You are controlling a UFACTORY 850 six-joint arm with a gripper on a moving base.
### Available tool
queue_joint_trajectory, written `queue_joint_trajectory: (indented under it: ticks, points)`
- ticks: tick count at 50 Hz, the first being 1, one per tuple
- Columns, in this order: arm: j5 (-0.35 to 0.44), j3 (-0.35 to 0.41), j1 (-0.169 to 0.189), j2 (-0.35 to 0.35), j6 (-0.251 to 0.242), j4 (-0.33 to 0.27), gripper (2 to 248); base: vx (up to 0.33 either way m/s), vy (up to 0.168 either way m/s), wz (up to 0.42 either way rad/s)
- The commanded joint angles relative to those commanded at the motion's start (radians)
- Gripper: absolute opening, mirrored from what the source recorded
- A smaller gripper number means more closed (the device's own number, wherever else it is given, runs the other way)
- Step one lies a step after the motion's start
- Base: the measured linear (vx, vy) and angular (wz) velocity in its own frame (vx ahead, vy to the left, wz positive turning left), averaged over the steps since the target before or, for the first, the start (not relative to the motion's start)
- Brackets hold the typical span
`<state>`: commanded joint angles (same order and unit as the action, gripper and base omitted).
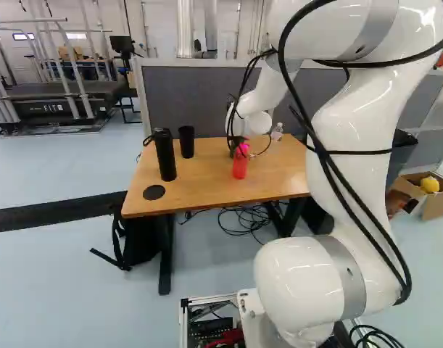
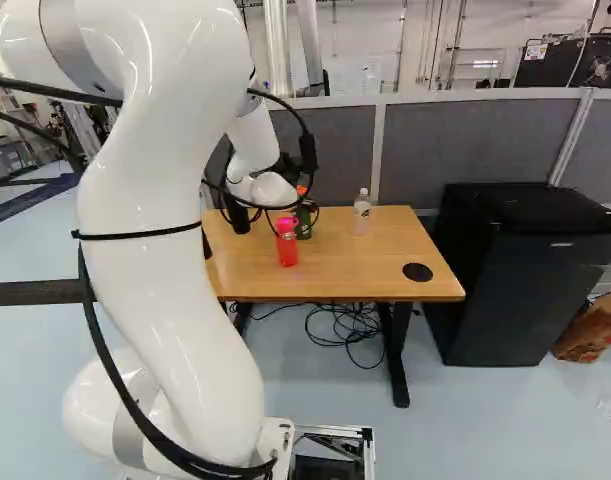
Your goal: Pick up the green bottle from the table
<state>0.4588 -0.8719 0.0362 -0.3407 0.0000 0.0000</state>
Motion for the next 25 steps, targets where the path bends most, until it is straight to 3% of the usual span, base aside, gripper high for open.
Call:
queue_joint_trajectory:
  ticks: [25]
  points:
    - [0.000,0.010,0.000,0.059,0.000,0.000,120,0.000,0.000,0.000]
